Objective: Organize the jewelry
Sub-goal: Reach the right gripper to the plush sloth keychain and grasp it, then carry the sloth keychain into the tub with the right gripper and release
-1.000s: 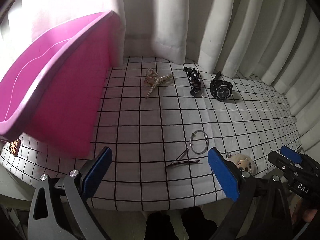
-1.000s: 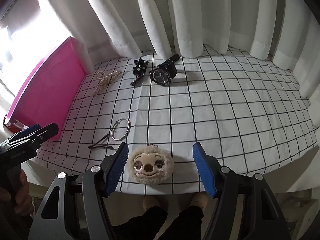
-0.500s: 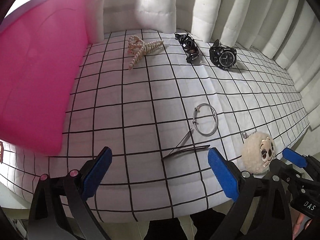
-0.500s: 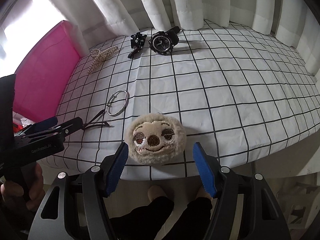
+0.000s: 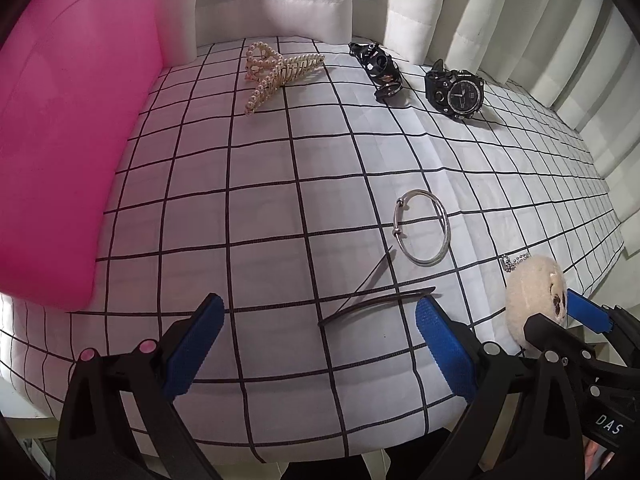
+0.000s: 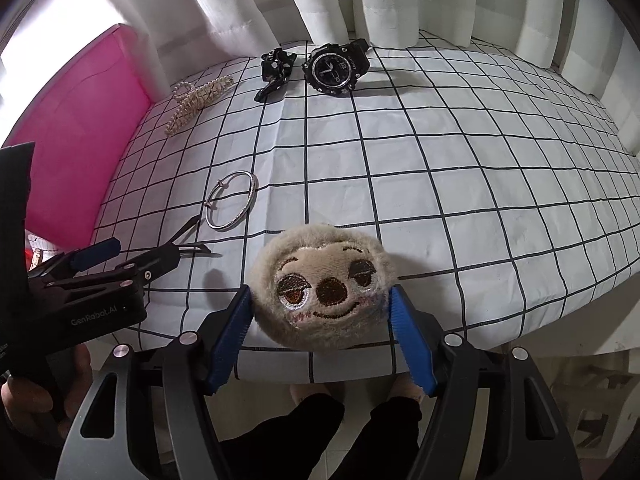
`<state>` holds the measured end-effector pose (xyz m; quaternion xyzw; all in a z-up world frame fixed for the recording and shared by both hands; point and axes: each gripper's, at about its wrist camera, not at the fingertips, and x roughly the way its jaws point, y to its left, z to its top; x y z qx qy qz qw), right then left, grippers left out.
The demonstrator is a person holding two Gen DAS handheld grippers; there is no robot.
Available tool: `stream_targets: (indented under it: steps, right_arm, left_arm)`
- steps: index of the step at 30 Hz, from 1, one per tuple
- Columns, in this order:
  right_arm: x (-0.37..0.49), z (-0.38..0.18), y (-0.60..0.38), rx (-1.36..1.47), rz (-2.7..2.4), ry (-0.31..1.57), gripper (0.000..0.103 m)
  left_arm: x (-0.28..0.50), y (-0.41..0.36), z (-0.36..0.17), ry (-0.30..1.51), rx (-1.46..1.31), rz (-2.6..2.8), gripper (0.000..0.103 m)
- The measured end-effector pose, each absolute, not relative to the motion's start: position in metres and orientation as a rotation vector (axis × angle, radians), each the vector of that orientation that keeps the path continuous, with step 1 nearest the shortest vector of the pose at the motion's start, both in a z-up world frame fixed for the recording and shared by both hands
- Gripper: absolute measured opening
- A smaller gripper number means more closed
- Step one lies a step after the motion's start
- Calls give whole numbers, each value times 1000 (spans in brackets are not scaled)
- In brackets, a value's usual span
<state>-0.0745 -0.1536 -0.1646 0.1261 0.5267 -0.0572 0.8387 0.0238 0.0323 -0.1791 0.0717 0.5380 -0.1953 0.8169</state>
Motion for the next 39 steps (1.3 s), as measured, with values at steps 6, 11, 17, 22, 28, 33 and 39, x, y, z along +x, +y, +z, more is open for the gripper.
stream_targets:
  steps: [6, 11, 17, 22, 28, 33, 39]
  right_arm:
    - [-70, -172, -152, 253, -123, 1119, 68]
    - [-68, -178, -155, 269, -123, 1124, 68]
    - [-67, -182, -160, 285, -135, 1116, 68]
    - [-67, -182, -158, 264, -129, 1103, 66]
    - [-67, -178, -156, 254, -110, 1083, 59]
    - [-67, -172, -156, 242, -98, 1049, 57]
    - [-67, -160, -152, 239, -82, 1010, 57]
  left_arm:
    - [25, 30, -188, 1150, 153, -427, 95]
    - [23, 21, -190, 1108, 187, -454, 95]
    - [14, 16, -191, 1053, 236, -450, 86]
    - [9, 17, -186, 1021, 252, -473, 58]
    - [9, 24, -182, 1018, 223, -482, 8]
    - [10, 31, -180, 1034, 179, -488, 8]
    - [10, 39, -167, 1013, 161, -483, 8]
